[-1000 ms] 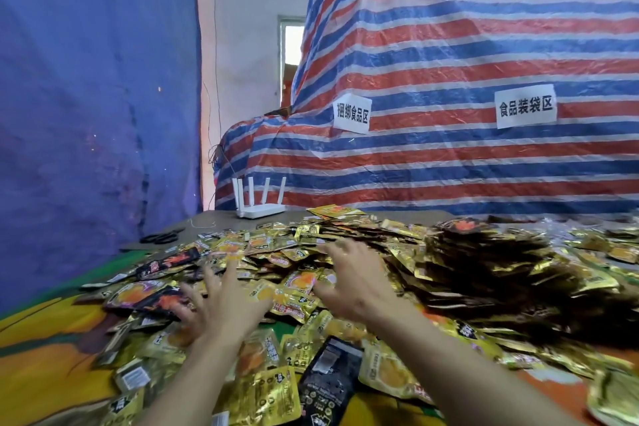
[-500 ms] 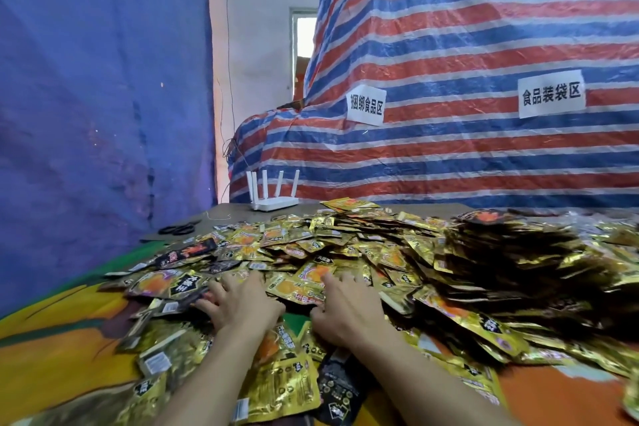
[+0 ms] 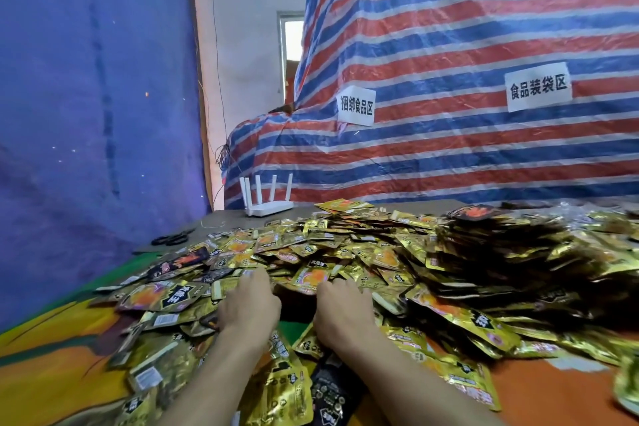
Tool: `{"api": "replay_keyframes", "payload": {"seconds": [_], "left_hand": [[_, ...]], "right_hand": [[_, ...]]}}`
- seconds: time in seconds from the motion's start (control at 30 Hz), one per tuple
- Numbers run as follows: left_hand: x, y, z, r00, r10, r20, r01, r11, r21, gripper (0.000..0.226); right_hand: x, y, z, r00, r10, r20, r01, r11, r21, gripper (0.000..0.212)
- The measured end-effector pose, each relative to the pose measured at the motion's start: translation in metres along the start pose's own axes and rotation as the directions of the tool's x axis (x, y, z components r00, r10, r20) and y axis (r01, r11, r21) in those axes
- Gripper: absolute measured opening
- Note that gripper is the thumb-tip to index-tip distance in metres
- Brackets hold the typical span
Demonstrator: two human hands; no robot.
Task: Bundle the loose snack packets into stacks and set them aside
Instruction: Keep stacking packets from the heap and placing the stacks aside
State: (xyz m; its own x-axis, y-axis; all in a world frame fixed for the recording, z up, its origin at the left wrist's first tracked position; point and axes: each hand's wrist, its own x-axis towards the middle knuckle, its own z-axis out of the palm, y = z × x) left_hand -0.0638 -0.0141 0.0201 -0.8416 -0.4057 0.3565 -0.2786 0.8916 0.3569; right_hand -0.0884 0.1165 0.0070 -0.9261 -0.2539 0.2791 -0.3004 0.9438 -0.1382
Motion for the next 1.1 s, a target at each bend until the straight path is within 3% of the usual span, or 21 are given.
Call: {"api": "replay_keyframes", "payload": {"seconds": [0.1,0.23,0.37,0.43,0.6,0.73,0.9,1.0,1.1], "left_hand": [[0.001,0.0,-0.002,1.0,-0.004,0.0,0.004,1.0,-0.023,0.022],[-0.005,0.005,-0.002,0.995,-0.057,0.08,0.058,0.998,-0.016,0.013],[-0.005,0.005,-0.004,0.997,-0.057,0.061,0.061,0.995,-0.082,0.026],[-0.004,0.005,-0.004,0.998,-0.042,0.056,0.047,0.995,-0.09,0.028],[-0.006,0.003,-0.008,1.0,-0.012,0.009,0.013,0.999,-0.052,0.021],[-0.005,0.001,-0.014,1.0,-0.009,-0.012,0.01,1.0,0.011,0.015],[-0.003,-0.002,-0.029,0.999,-0.006,-0.041,0.002,0.995,-0.104,0.023],[-0.002,-0.002,-0.035,0.993,0.011,-0.116,-0.036,0.976,-0.213,0.032],[-0.002,0.0,-0.04,0.975,0.044,-0.218,-0.103,0.958,-0.267,0.013]], "right_hand": [[-0.001,0.005,-0.006,0.998,0.0,-0.062,0.006,0.996,0.084,0.007],[0.003,0.009,0.009,1.0,-0.002,0.03,-0.002,0.992,0.129,0.049],[0.007,0.012,0.012,0.996,0.032,0.084,-0.042,0.992,0.116,0.066],[0.01,0.011,0.013,0.997,0.061,0.056,-0.063,0.997,0.044,0.061],[0.008,0.004,0.008,0.993,0.099,0.066,-0.101,0.994,0.038,0.016],[0.002,0.002,-0.001,0.997,0.077,-0.008,-0.076,0.997,0.023,0.014],[-0.006,0.003,-0.014,0.992,0.087,-0.092,-0.076,0.99,0.115,0.019],[-0.007,0.008,-0.019,0.988,0.09,-0.127,-0.068,0.983,0.171,0.032],[-0.003,0.015,-0.024,0.966,0.132,-0.221,-0.07,0.96,0.27,0.02]]}}
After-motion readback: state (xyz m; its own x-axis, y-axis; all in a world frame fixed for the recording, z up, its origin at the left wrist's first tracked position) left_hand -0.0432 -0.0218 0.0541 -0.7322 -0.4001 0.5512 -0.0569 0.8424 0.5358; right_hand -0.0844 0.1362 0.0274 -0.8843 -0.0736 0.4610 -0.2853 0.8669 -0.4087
